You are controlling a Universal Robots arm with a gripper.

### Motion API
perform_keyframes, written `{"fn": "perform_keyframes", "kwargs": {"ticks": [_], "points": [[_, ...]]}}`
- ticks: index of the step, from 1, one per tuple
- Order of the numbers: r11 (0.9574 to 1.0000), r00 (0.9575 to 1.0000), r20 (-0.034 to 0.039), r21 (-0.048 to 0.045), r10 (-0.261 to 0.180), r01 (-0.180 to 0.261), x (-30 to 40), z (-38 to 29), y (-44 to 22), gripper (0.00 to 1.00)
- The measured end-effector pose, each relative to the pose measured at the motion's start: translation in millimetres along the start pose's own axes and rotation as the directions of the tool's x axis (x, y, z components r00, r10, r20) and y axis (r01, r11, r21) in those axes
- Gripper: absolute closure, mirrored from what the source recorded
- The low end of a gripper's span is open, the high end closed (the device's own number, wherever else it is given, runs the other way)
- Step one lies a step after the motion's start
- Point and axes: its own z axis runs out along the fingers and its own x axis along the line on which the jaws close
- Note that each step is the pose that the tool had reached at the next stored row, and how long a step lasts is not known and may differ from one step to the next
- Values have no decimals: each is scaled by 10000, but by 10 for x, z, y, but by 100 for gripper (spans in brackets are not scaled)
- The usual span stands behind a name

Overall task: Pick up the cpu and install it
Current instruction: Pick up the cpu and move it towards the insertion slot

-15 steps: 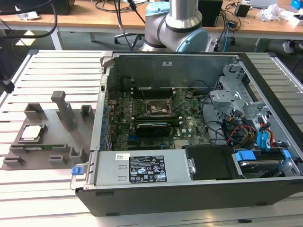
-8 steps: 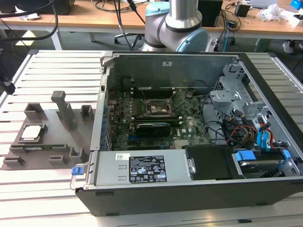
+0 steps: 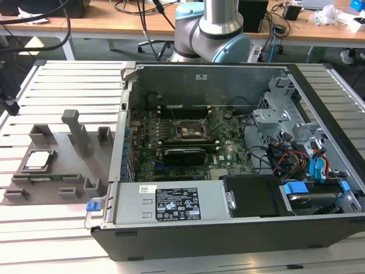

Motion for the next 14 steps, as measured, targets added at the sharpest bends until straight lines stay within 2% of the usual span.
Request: {"fn": "perform_keyframes", "kwargs": {"ticks": [14], "points": [[10000, 10000, 1, -1, 0, 0, 2, 75, -1, 28]]}}
